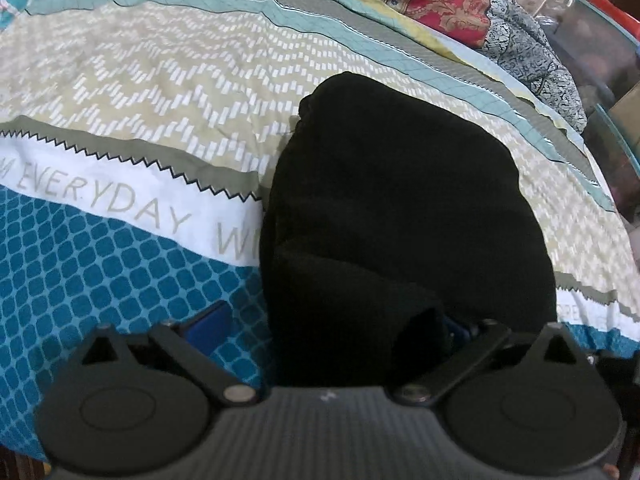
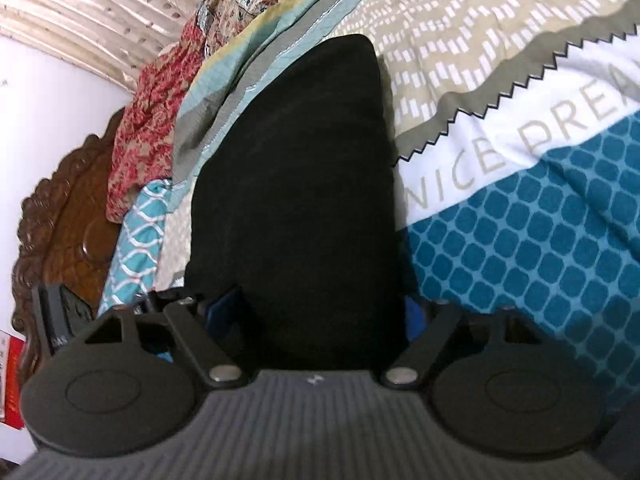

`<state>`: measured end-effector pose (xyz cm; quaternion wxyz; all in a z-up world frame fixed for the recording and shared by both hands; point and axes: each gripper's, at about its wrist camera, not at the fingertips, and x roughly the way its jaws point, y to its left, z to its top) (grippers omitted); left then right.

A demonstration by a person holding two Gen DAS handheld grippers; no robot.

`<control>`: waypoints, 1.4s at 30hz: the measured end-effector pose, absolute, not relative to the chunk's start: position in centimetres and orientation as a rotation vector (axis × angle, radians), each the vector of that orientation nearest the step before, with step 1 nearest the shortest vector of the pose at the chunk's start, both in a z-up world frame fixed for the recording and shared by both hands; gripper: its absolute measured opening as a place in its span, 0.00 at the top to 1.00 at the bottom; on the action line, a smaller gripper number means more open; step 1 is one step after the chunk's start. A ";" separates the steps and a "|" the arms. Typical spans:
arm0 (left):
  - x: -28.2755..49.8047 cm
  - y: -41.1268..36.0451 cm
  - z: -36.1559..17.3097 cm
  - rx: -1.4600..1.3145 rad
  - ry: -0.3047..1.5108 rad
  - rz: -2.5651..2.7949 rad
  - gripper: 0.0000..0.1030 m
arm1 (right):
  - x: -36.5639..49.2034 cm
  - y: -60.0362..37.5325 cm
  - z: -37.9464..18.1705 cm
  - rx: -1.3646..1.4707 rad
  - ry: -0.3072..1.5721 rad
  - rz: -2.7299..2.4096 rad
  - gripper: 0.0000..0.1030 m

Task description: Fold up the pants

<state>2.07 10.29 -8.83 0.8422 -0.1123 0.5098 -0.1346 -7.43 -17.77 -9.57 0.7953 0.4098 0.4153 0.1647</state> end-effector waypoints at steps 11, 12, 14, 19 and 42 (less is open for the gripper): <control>1.9 10.1 -8.7 -0.224 1.066 -0.270 0.00 | -8.3 -18.2 -9.4 0.896 0.876 0.374 0.11; 1.9 10.1 -8.7 -0.225 1.066 -0.272 0.00 | -8.2 -18.1 -9.4 0.896 0.874 0.384 0.07; 1.9 10.2 -8.7 -0.228 1.066 -0.274 0.00 | -8.0 -17.8 -9.4 0.909 0.857 0.424 0.00; 1.8 10.3 -8.9 -0.237 1.061 -0.283 0.00 | -7.8 -17.6 -9.4 0.899 0.859 0.422 0.00; 1.1 12.4 -9.6 -0.333 1.023 -0.338 0.00 | -7.8 -17.3 -9.6 0.906 0.830 0.374 0.00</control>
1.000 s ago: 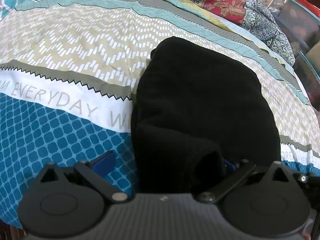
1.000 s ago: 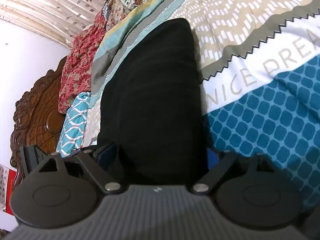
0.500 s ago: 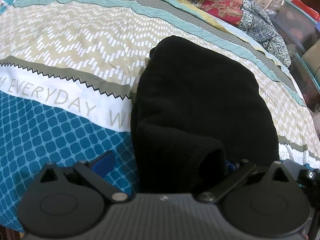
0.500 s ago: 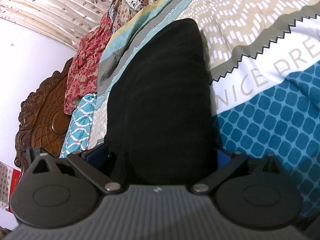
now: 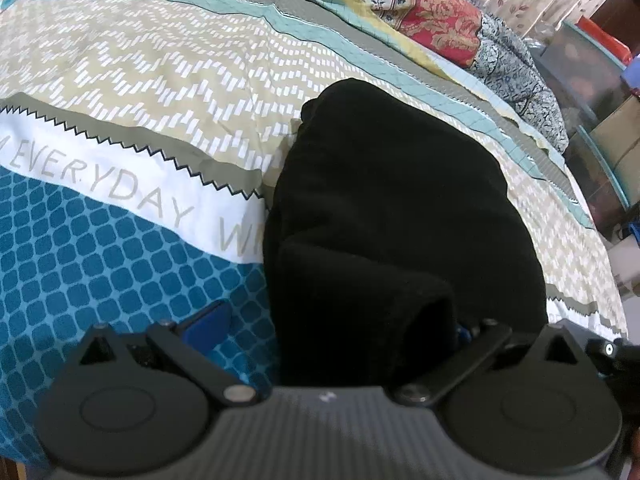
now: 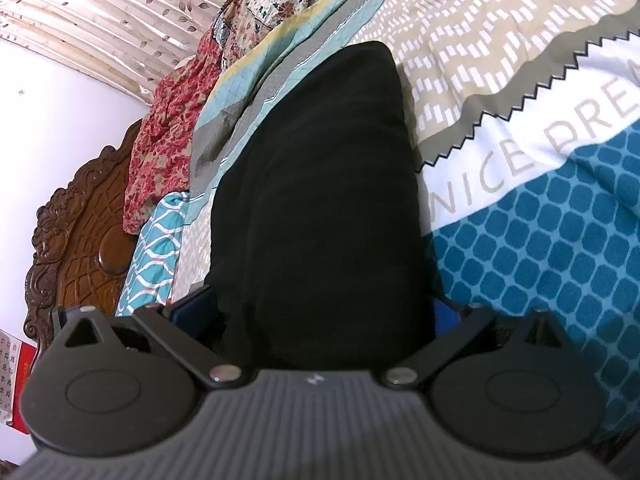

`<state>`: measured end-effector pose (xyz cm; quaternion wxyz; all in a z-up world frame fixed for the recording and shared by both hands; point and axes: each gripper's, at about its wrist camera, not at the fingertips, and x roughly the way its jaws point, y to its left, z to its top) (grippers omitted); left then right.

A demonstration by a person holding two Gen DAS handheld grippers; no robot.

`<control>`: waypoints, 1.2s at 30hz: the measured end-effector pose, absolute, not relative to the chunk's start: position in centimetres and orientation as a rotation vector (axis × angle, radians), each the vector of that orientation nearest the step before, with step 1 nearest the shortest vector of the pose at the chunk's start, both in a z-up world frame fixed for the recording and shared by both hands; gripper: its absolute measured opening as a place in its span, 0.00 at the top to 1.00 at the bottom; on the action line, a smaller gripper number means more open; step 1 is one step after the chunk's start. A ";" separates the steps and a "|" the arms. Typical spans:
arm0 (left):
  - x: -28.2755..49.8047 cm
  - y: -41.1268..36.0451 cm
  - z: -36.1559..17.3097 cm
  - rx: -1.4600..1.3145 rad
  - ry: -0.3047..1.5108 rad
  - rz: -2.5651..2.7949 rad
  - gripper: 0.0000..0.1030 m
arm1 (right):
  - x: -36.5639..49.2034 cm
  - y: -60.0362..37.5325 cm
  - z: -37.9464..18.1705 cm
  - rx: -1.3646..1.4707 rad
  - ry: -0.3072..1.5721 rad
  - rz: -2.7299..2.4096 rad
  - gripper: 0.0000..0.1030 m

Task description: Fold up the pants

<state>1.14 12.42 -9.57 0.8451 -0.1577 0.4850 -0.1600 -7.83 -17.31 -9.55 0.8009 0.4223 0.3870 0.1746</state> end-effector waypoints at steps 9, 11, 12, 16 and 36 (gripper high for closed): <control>0.8 13.9 -9.6 -0.383 1.006 -0.402 0.00 | -8.1 -18.3 -9.4 0.951 0.812 0.332 0.00; 1.0 14.5 -9.4 -0.413 1.018 -0.428 0.00 | -8.4 -18.5 -9.1 0.938 0.802 0.300 0.00; 1.3 15.0 -9.4 -0.433 1.029 -0.441 0.00 | -8.5 -18.6 -8.8 0.924 0.794 0.282 0.00; 2.0 16.8 -8.7 -0.464 1.016 -0.443 0.00 | -8.6 -19.0 -8.6 0.891 0.784 0.231 0.08; 4.3 13.0 -5.8 -0.563 0.943 -0.588 0.56 | -3.5 -13.7 -2.8 0.541 0.748 0.459 0.65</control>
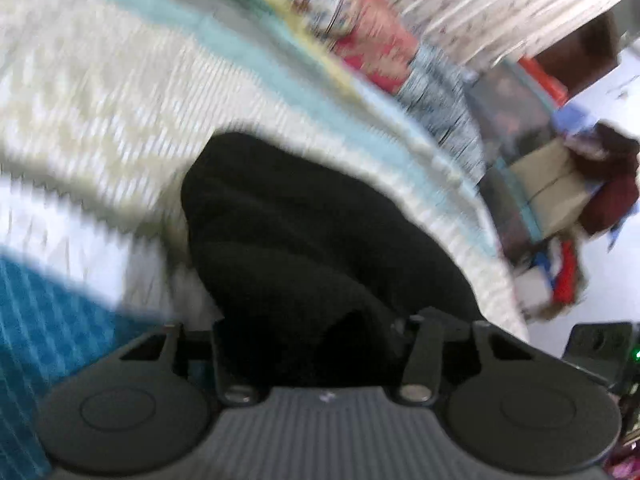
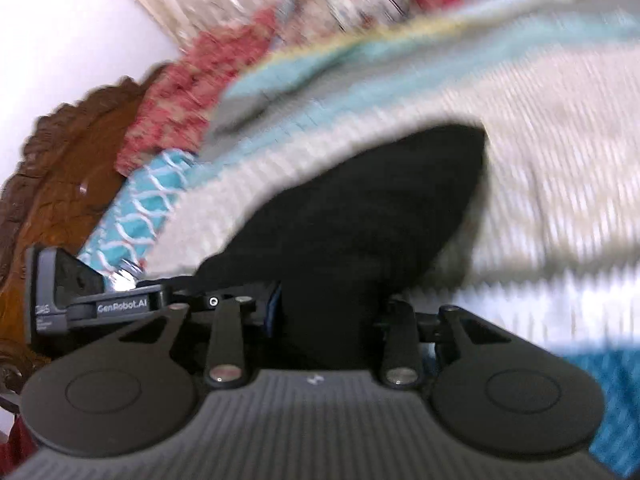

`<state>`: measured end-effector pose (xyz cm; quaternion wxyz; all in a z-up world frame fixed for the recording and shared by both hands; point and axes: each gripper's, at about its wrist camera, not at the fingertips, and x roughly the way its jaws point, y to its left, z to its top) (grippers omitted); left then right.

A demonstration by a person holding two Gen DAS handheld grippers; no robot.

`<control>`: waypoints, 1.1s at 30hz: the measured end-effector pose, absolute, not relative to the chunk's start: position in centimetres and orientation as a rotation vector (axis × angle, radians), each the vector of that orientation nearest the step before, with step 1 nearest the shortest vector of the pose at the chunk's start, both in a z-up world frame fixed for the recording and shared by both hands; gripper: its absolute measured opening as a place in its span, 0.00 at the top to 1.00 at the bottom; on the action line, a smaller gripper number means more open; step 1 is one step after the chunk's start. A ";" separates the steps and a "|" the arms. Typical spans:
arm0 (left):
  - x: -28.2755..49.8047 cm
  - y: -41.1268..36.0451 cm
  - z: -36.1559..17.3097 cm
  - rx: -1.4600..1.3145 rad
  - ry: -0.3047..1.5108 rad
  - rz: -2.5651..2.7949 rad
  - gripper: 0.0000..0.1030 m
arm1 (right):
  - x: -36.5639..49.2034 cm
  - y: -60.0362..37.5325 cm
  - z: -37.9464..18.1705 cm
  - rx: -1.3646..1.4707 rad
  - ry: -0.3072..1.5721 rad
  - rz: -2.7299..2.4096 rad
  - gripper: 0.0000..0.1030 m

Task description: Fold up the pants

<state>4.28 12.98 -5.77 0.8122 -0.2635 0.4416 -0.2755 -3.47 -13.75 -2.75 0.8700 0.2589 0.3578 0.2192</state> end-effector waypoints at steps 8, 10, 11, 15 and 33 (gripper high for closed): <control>13.5 9.8 3.1 -0.428 0.677 -0.609 0.56 | 5.1 -15.5 3.6 0.428 0.446 0.498 0.65; 16.7 8.4 4.3 -0.407 0.624 -0.615 0.56 | 7.5 -16.6 4.5 0.375 0.370 0.486 0.65; 18.3 7.8 4.8 -0.418 0.600 -0.621 0.55 | 9.2 -17.1 5.0 0.363 0.328 0.478 0.65; 24.3 5.4 3.9 -0.418 0.560 -0.618 0.54 | 14.0 -19.5 4.1 0.327 0.241 0.443 0.65; 26.9 1.8 -7.3 -0.259 0.870 -0.321 0.23 | 17.4 -24.3 -10.7 0.640 0.668 0.076 0.23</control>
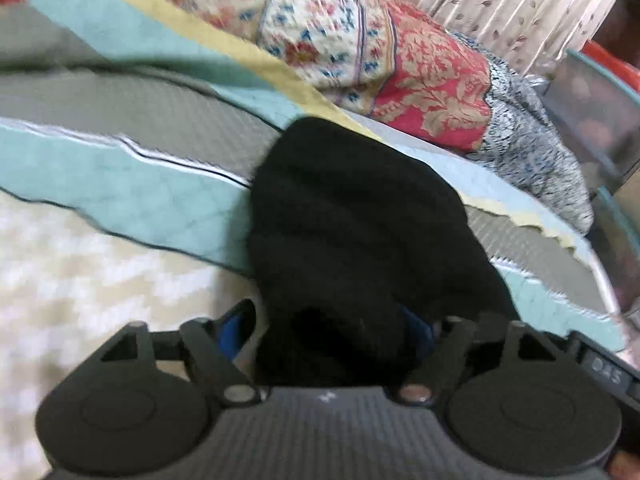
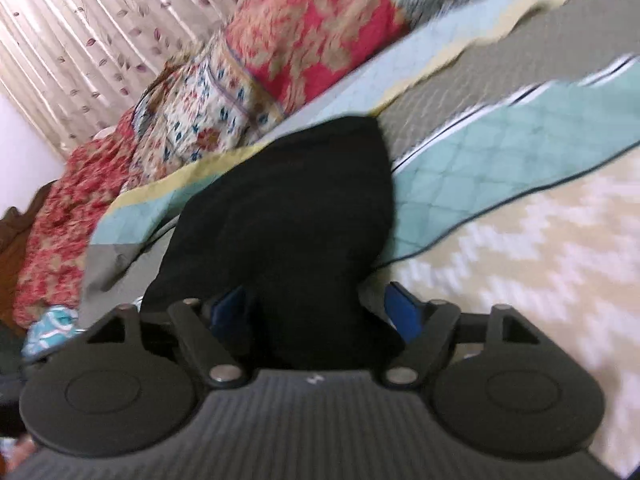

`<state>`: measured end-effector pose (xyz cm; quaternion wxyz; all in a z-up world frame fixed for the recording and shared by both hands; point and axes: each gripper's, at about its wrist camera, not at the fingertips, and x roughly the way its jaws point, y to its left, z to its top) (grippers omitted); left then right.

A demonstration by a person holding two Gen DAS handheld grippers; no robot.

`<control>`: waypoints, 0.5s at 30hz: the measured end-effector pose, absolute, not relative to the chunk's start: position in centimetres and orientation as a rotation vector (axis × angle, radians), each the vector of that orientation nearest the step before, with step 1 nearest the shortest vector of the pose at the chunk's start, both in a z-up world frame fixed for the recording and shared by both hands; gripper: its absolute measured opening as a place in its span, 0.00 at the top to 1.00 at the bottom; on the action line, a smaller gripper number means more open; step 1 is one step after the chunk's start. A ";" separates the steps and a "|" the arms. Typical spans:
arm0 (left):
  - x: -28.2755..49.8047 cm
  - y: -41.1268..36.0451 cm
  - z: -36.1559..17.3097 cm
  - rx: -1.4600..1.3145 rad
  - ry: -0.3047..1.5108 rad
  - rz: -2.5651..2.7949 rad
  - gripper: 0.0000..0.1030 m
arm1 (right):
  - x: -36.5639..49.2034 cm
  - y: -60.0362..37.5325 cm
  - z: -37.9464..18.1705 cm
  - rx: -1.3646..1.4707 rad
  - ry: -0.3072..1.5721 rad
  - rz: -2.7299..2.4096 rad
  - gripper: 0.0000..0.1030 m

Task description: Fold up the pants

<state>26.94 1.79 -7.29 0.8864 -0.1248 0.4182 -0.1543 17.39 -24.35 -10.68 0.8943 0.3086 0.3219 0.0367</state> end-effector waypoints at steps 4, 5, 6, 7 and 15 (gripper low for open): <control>21.9 2.1 -5.5 -0.138 0.856 -0.262 0.16 | 12.1 -22.2 -9.2 0.504 0.674 0.050 0.23; 20.3 2.0 -5.2 -0.101 0.857 -0.243 0.12 | 11.0 -21.8 -9.2 0.492 0.673 0.056 0.23; 19.0 2.0 -5.1 -0.074 0.859 -0.226 0.10 | 9.5 -21.3 -9.1 0.481 0.677 0.060 0.23; 17.4 2.1 -5.0 -0.046 0.858 -0.206 0.08 | 8.0 -20.8 -9.0 0.473 0.681 0.060 0.22; 8.2 2.7 -3.2 0.050 0.828 -0.139 0.00 | 0.7 -17.0 -7.4 0.423 0.671 0.076 0.11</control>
